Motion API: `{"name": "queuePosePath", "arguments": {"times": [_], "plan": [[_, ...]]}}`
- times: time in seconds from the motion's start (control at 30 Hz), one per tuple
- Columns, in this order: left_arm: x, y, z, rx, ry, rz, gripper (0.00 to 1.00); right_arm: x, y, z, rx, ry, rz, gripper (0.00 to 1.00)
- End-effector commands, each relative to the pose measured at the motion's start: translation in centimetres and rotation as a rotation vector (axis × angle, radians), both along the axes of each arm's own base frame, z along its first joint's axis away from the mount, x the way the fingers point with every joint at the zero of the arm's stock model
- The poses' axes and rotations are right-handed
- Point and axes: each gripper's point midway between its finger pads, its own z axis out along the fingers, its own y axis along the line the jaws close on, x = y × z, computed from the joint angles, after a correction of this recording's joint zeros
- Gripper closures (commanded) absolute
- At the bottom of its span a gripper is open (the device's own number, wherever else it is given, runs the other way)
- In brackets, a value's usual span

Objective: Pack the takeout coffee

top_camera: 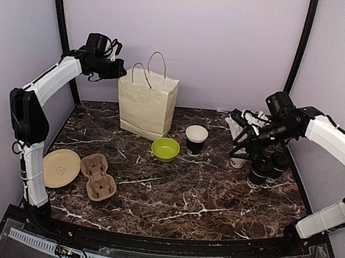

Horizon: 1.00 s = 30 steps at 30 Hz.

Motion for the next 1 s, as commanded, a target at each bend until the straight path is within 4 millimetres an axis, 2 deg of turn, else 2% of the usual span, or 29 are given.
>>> {"name": "queuePosePath", "arguments": {"times": [0.0, 0.23, 0.33, 0.5, 0.73, 0.97], "plan": [[-3.0, 0.7, 5.4, -0.034, -0.099, 0.011, 1.00, 0.1, 0.1, 0.4, 0.005, -0.032, -0.011, 0.33], [-6.1, 1.6, 4.5, -0.033, -0.078, 0.029, 1.00, 0.3, 0.1, 0.3, 0.001, -0.031, -0.014, 0.33], [-7.1, 1.8, 5.3, -0.051, -0.104, 0.028, 1.00, 0.4, 0.2, 0.3, 0.002, -0.024, -0.012, 0.33], [-10.4, 0.7, 8.9, -0.146, -0.151, -0.042, 1.00, 0.7, 0.3, 0.4, -0.005, -0.016, -0.016, 0.34], [-16.7, -1.7, 14.2, -0.260, -0.230, -0.167, 1.00, 1.9, -0.6, 0.9, -0.032, -0.048, -0.059, 0.34], [-22.7, -4.0, 18.0, -0.397, -0.250, -0.287, 1.00, 3.4, -2.0, 2.3, -0.051, -0.071, -0.110, 0.34]]}}
